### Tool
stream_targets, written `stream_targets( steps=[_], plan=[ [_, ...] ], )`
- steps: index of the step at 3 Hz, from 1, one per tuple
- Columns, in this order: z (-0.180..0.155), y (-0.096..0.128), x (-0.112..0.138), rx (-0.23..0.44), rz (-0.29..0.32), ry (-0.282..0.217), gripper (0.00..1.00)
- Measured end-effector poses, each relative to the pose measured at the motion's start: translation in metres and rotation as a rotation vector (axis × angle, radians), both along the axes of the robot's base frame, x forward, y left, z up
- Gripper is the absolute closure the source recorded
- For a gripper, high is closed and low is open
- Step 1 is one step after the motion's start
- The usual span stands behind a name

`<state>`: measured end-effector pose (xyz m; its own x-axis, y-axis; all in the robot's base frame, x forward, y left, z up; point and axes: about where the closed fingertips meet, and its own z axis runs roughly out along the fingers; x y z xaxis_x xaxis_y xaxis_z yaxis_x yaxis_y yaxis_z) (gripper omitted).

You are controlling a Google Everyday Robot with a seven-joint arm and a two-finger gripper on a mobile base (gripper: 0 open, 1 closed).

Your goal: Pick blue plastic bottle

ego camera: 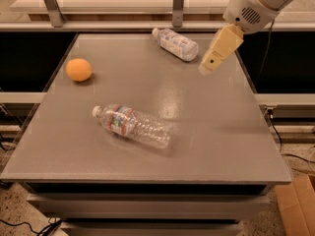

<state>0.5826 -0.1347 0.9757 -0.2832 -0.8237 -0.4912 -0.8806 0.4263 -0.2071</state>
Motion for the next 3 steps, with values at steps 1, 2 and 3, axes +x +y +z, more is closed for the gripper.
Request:
stream_targets(
  steps=[1,2,3],
  plan=[
    [0.0,0.0,0.0,0.0,0.0,0.0,0.0],
    [-0.004,0.014,0.006,0.029,-0.001,-0.003,0.0],
    [-0.011,0.032,0.021,0.064,-0.009,-0.008,0.0]
  ],
)
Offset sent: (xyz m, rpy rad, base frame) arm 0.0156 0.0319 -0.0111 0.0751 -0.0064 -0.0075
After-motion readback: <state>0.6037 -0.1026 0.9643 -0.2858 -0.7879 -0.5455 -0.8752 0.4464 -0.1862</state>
